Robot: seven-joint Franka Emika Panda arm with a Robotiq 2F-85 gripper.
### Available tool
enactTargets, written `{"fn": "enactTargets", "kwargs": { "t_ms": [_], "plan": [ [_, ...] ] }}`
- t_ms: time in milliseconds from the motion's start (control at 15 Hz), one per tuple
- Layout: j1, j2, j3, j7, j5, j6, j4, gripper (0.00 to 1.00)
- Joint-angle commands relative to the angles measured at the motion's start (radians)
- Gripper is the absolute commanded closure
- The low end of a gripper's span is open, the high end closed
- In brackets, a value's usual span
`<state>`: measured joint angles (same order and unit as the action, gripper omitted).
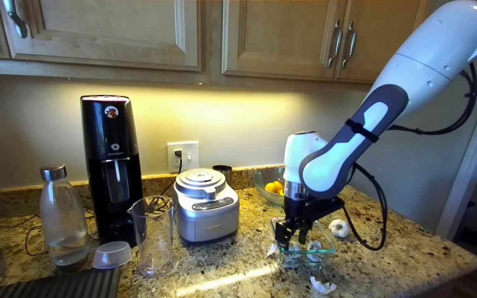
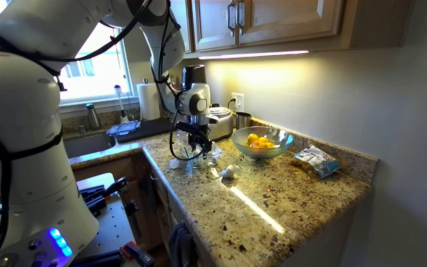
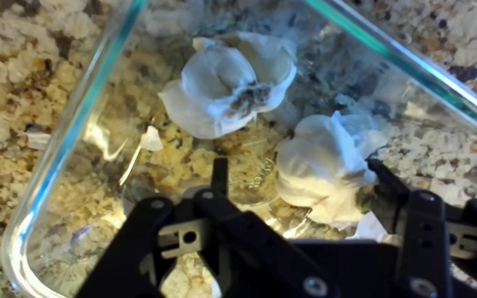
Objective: Take out all the cloves of garlic in the bowl and put them on the table
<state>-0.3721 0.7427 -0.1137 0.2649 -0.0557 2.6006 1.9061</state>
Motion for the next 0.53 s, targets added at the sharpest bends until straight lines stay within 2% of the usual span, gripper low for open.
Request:
{"fn": "enactTargets", "kwargs": {
  "t_ms": [0,267,333,467],
  "plan": [
    [-0.012,-0.005,0.011,-0.005,-0.006,-0.013,-0.003,0.50],
    [-0.007,-0.030,-0.002,-0.008,0.007,-0.011,0.008,0.77],
    [-0.005,-0.036,-0.003,-0.009,0.008,-0.008,0.013,0.81],
    [-0.006,-0.045,0.000,-0.004,0.008,-0.004,0.020,0.83]
  ]
}}
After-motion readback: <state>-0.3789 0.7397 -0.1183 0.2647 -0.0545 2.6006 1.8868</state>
